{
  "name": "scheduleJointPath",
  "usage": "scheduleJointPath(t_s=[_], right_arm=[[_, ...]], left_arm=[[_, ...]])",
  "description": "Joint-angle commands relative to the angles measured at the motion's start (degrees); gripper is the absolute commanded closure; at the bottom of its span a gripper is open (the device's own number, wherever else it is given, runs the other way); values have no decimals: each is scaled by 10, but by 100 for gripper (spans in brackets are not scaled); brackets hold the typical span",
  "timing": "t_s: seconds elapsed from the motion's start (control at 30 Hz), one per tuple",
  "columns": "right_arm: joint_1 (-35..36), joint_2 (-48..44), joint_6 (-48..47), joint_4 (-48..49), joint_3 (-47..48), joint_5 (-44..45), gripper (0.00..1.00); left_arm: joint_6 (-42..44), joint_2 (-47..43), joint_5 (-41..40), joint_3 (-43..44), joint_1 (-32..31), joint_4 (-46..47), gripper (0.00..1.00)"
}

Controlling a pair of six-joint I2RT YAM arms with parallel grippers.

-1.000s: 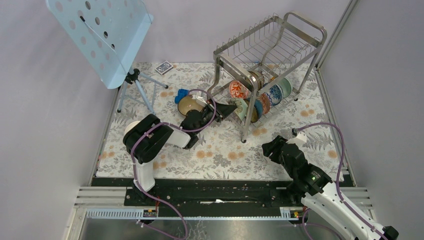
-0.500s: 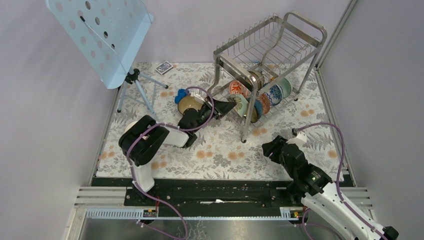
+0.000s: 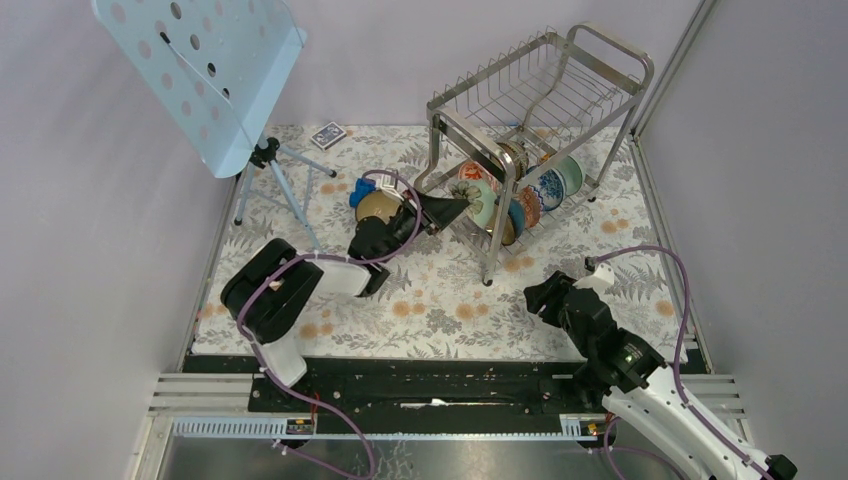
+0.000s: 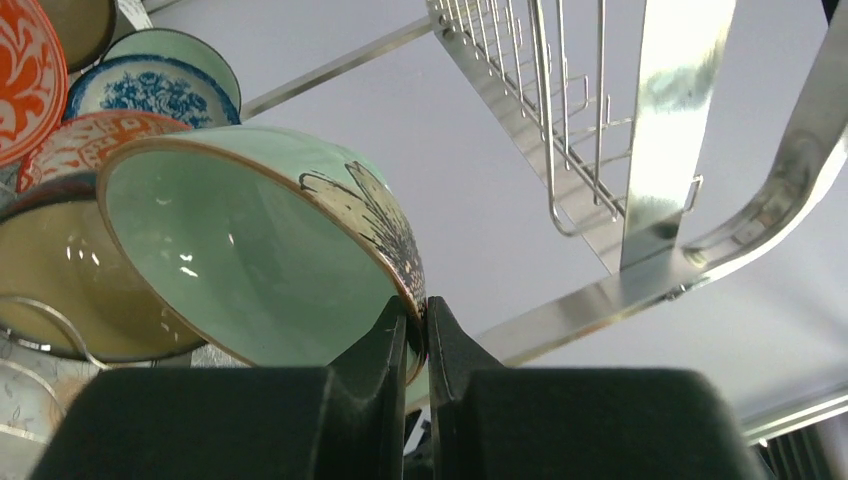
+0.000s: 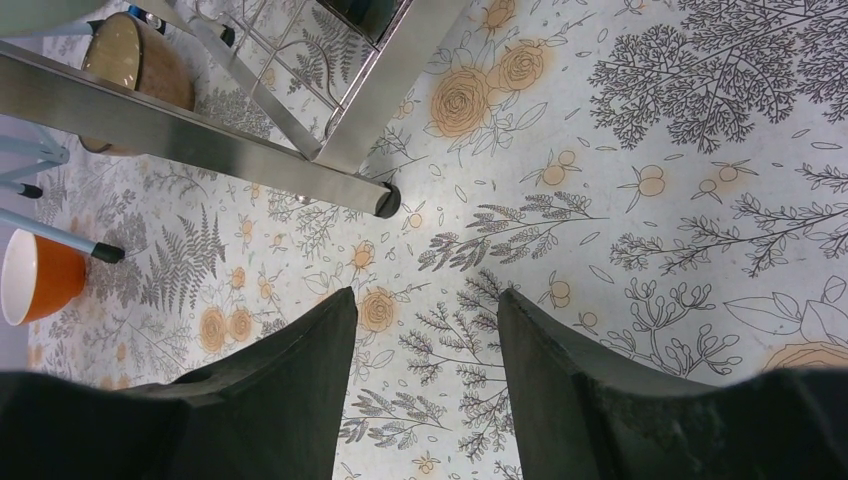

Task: Unload the bowls from the dish rack
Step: Pick up the bowl from the dish rack, then place the bowl at the center of the board.

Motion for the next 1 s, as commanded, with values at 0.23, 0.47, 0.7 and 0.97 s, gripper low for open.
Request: scheduleJointPath(t_s=[0.23,0.47,0.7,0.97], right_arm=[[-4,-8,-43,8,20,-53,30],[-4,15,-79,23,50,-169,24],[-4,92,-75,73,67,-329,26],[20,150,-75,87,65,-333,27]], left_arm=[[100,-290,44,-138,2,-137,100],[282,-530,8,-117,-18,-528,100],[440,-588,-34,1,-58,-837,100],[559,-549,-84,110,-126,-1018,100]])
